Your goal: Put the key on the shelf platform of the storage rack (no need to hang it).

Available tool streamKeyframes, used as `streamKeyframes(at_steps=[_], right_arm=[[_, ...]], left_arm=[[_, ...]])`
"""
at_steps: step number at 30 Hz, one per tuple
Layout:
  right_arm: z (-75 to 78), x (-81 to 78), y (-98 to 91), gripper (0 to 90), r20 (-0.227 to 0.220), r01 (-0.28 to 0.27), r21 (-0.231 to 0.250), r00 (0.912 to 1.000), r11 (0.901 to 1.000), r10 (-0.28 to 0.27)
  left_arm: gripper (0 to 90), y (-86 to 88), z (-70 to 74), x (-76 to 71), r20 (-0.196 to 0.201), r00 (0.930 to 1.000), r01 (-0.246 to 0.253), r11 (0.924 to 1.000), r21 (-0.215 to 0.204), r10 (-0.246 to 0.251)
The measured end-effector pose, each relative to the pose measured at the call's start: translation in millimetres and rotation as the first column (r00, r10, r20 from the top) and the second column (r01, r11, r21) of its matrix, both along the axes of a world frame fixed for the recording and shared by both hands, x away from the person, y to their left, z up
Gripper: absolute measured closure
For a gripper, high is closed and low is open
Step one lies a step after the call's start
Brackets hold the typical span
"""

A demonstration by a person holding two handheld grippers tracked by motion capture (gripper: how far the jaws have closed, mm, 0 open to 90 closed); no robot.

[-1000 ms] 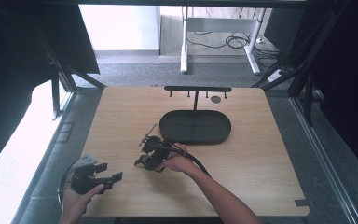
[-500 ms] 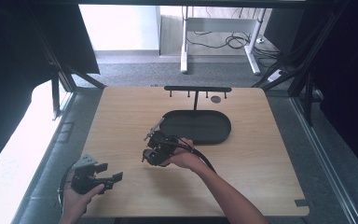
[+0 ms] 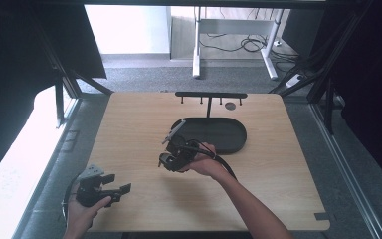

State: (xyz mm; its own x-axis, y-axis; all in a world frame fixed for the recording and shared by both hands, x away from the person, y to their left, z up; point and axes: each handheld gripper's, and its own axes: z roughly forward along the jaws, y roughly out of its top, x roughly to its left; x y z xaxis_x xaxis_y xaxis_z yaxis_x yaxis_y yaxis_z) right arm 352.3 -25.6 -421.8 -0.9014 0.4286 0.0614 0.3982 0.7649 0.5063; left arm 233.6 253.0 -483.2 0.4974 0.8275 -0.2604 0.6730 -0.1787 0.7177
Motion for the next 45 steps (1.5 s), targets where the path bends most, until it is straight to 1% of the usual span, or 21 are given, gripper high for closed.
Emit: streamKeyframes(at_steps=[10, 25, 30, 45], right_arm=[[5.6, 3.6, -11.0, 49.0, 0.012, 0.022, 0.012, 0.9997, 0.9997, -0.022], [10.8, 11.3, -26.2, 49.0, 0.019, 0.057, 0.015, 0.9982, 0.9983, -0.057], [12.3, 14.1, -31.9, 49.0, 0.031, 0.072, 0.016, 0.9969, 0.9973, -0.072], [13.5, 25.6, -47.7, 49.0, 0.025, 0.118, 0.013, 0.9927, 0.9930, -0.118]], left_arm=[[21.5, -0.5, -0.3, 0.0, -0.002, 1.0000, -0.001, 1.0000, -0.001, 0.001], [21.5, -1.1, -0.2, 0.0, -0.002, 1.0000, 0.001, 1.0000, -0.001, -0.001], [21.6, -0.5, -0.2, 0.1, -0.002, 1.0000, 0.000, 1.0000, -0.002, 0.000], [21.6, -0.5, -0.1, 0.1, -0.002, 1.0000, 0.000, 1.0000, -0.002, 0.000]])
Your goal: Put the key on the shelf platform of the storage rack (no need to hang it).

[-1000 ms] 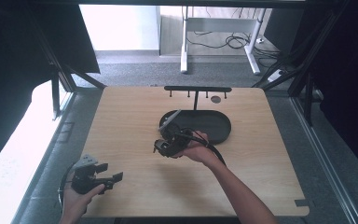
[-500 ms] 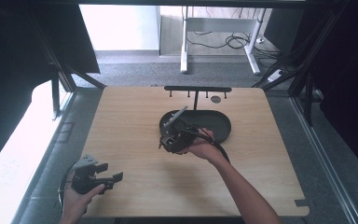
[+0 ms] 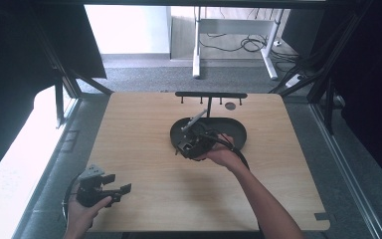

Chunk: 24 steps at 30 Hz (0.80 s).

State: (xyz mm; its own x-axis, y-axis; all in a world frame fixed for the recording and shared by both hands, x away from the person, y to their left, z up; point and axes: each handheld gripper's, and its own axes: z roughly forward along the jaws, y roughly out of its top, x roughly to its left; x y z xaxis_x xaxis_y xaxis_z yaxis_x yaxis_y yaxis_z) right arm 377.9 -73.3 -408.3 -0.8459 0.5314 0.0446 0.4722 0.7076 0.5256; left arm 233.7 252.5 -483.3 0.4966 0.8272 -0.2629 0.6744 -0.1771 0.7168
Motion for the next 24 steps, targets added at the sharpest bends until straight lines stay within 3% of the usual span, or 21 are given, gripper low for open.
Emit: streamKeyframes(at_steps=[24], right_arm=[[0.4, 19.0, -21.0, 49.0, 0.006, 0.059, 0.003, 0.9982, 0.9982, -0.059]], left_arm=[[21.5, 0.4, 0.2, -0.2, 0.000, 1.0000, -0.004, 1.0000, -0.001, 0.004]])
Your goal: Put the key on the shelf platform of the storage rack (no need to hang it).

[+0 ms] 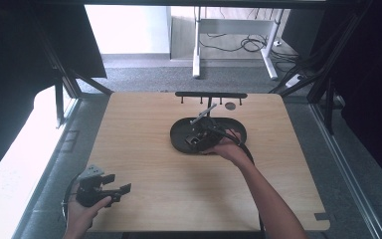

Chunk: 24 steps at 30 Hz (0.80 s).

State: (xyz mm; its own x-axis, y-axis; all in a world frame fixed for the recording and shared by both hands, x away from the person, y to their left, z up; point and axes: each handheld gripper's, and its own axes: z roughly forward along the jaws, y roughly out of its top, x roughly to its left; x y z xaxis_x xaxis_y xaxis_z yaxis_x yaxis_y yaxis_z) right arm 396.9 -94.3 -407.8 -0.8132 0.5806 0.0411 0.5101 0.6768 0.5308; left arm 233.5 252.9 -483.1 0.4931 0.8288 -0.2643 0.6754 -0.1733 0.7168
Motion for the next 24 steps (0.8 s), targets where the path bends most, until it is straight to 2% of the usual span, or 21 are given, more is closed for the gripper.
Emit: streamKeyframes(at_steps=[24], right_arm=[[-1.9, 22.3, -14.7, 49.1, 0.007, 0.048, -0.010, 0.9988, 0.9988, -0.048]], left_arm=[[21.6, 1.3, 0.7, -0.2, 0.000, 1.0000, -0.003, 1.0000, 0.001, 0.003]])
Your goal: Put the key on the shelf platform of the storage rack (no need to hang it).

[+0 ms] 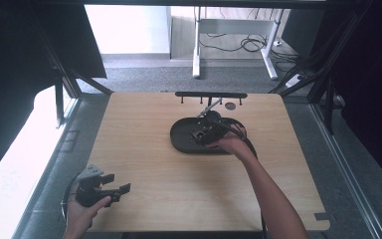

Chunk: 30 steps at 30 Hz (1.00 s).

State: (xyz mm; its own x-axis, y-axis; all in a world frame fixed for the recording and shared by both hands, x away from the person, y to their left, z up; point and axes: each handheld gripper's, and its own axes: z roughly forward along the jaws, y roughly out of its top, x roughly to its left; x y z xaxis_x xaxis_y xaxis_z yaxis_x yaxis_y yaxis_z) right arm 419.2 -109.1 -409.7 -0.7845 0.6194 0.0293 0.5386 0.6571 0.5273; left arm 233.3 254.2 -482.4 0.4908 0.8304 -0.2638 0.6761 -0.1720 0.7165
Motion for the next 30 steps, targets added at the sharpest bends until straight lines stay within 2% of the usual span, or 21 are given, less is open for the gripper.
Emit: streamKeyframes(at_steps=[21, 30], right_arm=[[-20.7, 27.5, 0.7, 49.0, -0.023, 0.026, -0.026, 0.9994, 0.9993, -0.026], [-32.7, 36.8, -0.1, 49.0, -0.035, 0.027, -0.051, 0.9990, 0.9983, -0.029]], left_arm=[[21.6, 1.4, 0.4, -0.1, 0.005, 1.0000, -0.003, 1.0000, 0.000, 0.003], [21.6, 1.8, 0.4, -0.1, 0.004, 1.0000, -0.006, 1.0000, 0.000, 0.006]])
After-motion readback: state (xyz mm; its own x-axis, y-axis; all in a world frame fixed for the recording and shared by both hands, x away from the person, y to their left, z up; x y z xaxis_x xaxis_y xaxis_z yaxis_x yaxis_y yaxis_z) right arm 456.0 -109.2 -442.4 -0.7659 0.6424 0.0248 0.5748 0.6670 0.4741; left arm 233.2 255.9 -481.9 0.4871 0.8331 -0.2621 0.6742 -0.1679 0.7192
